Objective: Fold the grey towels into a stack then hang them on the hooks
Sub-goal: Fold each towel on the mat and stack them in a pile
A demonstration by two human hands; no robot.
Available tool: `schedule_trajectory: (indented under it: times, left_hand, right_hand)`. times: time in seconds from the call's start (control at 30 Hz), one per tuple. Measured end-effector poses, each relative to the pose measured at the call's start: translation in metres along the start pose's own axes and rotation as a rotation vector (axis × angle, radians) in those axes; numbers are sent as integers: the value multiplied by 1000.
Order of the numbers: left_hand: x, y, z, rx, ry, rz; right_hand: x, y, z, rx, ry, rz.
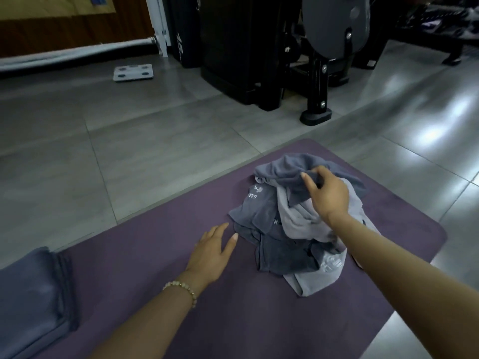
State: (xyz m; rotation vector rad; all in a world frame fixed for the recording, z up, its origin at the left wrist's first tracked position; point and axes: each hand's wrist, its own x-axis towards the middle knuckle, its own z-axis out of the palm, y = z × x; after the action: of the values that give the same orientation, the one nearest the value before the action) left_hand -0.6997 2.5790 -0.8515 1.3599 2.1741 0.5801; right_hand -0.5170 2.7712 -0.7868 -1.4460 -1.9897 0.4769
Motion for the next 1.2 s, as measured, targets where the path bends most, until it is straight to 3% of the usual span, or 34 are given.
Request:
schedule_trajectory:
  times: [0.37, 0.63, 0.9, 1.13, 1.2]
  left_hand:
    - [-58, 100, -183, -270, 400, 171]
    - [-185, 171, -316, -477, 494, 305]
    - [-308, 146, -362, -651, 546, 259]
    - [-386, 111, -391, -520, 702, 189]
    - [-404, 107, -403, -487, 719, 188]
  right_hand:
    - [38, -226, -147, 546, -121, -358]
    - [-25, -369, -267, 670, -182, -574]
    - [-139, -455, -273, 810, -546, -585]
    - [-228, -494, -261, 753, -875, -622]
    - [-244, -502, -263, 778, -963, -551]
